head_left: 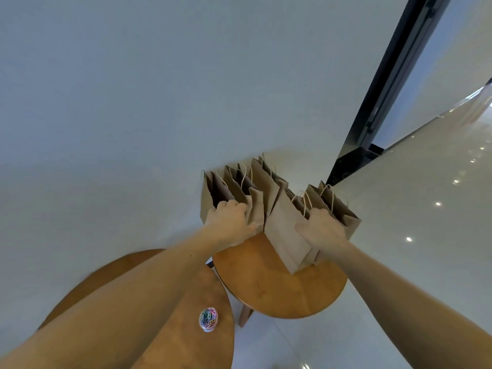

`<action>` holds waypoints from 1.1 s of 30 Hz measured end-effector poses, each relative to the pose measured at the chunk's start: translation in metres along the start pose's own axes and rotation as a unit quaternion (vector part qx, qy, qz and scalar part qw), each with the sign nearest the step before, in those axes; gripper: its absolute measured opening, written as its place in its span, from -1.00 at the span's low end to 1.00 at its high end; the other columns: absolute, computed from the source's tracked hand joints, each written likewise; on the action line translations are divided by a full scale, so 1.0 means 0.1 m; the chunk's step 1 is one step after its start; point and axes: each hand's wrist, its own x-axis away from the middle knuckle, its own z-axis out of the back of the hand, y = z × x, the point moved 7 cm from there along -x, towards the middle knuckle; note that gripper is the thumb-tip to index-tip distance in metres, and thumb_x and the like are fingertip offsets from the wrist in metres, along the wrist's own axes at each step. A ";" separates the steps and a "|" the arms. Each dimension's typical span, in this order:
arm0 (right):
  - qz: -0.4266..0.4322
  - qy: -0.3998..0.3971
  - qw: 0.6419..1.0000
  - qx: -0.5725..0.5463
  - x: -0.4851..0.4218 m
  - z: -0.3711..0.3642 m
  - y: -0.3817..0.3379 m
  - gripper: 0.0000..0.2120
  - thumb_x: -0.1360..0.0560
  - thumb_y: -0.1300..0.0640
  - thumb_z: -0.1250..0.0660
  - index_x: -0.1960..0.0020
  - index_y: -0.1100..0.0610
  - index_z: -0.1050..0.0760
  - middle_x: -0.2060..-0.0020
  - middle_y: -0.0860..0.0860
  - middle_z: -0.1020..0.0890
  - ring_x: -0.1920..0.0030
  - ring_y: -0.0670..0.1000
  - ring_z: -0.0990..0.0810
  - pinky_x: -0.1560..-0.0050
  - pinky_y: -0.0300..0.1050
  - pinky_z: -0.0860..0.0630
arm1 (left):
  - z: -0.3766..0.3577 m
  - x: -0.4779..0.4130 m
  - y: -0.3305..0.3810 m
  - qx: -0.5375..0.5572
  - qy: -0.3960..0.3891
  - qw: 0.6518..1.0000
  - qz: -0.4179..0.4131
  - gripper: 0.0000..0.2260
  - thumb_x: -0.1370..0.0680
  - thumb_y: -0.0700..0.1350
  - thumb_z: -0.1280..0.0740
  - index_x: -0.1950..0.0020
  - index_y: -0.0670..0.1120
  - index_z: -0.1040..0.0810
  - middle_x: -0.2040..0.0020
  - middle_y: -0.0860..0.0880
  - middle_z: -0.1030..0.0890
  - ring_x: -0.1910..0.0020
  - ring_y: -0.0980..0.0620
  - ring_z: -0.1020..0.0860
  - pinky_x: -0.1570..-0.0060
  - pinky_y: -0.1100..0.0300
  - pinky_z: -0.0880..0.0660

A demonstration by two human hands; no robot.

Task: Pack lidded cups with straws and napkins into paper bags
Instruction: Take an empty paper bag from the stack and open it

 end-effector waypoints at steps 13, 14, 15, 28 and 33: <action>0.009 -0.091 0.992 0.083 -1.08 -0.83 0.84 -0.77 -0.62 -0.04 -0.15 0.19 -0.02 -0.30 0.29 -0.05 -0.53 0.30 -0.06 -0.51 0.41 -0.16 -0.29 | -0.84 -0.74 0.26 0.021 -0.061 0.994 0.087 -0.57 -0.55 0.19 -0.21 -0.36 0.03 -0.44 -0.32 -0.05 -0.47 -0.31 -0.12 -0.42 -0.27 -0.09 -0.43; 0.018 -0.099 0.991 0.090 -1.09 -0.85 0.83 -0.78 -0.64 0.00 -0.14 0.18 -0.02 -0.33 0.27 -0.06 -0.53 0.27 -0.04 -0.53 0.36 -0.16 -0.32 | -0.86 -0.75 0.26 0.020 -0.063 0.994 0.089 -0.57 -0.56 0.19 -0.21 -0.36 0.03 -0.43 -0.33 -0.05 -0.46 -0.31 -0.12 -0.41 -0.26 -0.09 -0.42; 0.028 -0.108 0.989 0.097 -1.10 -0.87 0.80 -0.81 -0.65 0.03 -0.14 0.14 -0.01 -0.38 0.24 -0.06 -0.55 0.21 -0.03 -0.56 0.29 -0.16 -0.36 | -0.87 -0.75 0.25 0.020 -0.066 0.994 0.088 -0.58 -0.57 0.18 -0.21 -0.36 0.02 -0.43 -0.33 -0.06 -0.46 -0.31 -0.12 -0.41 -0.26 -0.09 -0.43; 0.181 -0.120 0.970 0.112 -0.36 -0.32 -0.52 -0.67 -0.55 0.13 -0.26 0.34 -0.01 -0.23 0.42 -0.05 -0.37 0.46 -0.07 -0.36 0.47 -0.23 -0.18 | -0.48 -0.29 -0.29 0.030 -0.041 0.994 0.100 -0.64 -0.55 0.20 -0.22 -0.17 -0.04 -0.47 -0.19 -0.08 -0.49 -0.11 -0.09 -0.43 -0.09 -0.05 -0.50; 0.267 -0.139 0.945 0.129 0.28 -0.39 -1.44 -0.71 -0.54 0.18 -0.24 0.34 0.03 -0.35 0.44 -0.03 -0.43 0.46 -0.07 -0.42 0.46 -0.24 -0.28 | -0.29 0.31 -1.00 0.038 -0.041 0.987 0.149 -0.47 -0.56 0.17 -0.22 -0.46 -0.04 -0.36 -0.41 -0.10 -0.39 -0.38 -0.14 -0.34 -0.29 -0.09 -0.40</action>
